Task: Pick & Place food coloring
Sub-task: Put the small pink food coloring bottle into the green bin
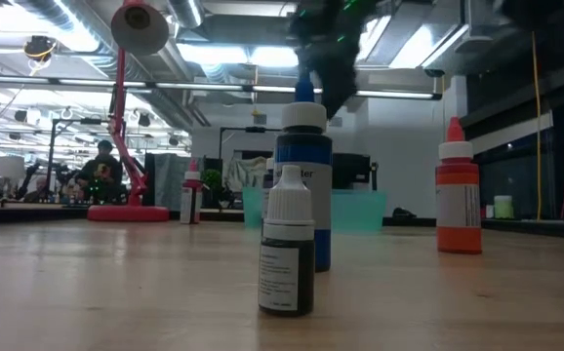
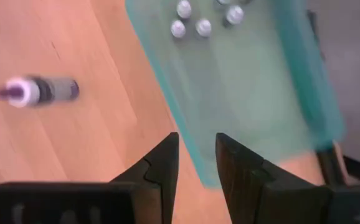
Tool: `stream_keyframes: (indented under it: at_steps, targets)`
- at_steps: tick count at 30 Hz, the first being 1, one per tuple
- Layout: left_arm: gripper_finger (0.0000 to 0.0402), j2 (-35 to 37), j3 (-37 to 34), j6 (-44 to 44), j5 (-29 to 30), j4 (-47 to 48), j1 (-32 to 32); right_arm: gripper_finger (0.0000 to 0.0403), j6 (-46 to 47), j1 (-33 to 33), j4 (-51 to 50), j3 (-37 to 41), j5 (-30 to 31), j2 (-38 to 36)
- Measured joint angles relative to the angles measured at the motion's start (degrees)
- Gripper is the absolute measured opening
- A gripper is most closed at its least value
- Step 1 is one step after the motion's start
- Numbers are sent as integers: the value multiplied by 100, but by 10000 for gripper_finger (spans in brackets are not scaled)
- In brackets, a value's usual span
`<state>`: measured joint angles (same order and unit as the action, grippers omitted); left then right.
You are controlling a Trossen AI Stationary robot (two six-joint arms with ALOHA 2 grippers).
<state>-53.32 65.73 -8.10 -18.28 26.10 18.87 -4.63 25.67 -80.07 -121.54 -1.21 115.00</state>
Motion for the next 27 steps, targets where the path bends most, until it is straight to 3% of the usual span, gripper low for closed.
stream_keyframes:
  at_steps: [5,12,18,23,27]
  targets:
    - [82,0,0,-35,2,203,0,107,-160,-44,1233,2537,42,-2108]
    - [82,0,0,-65,70,221,0,108,-435,-46,2562,5584,-906,-4642]
    - [82,-2,0,12,77,223,90,108,-137,-44,2624,6750,-1245,-5641]
    - [82,-2,0,122,76,251,218,111,-11,-44,2635,7202,-1502,-5887]
    - [82,-2,0,136,74,252,243,146,165,-94,2651,7423,-1808,-5885]
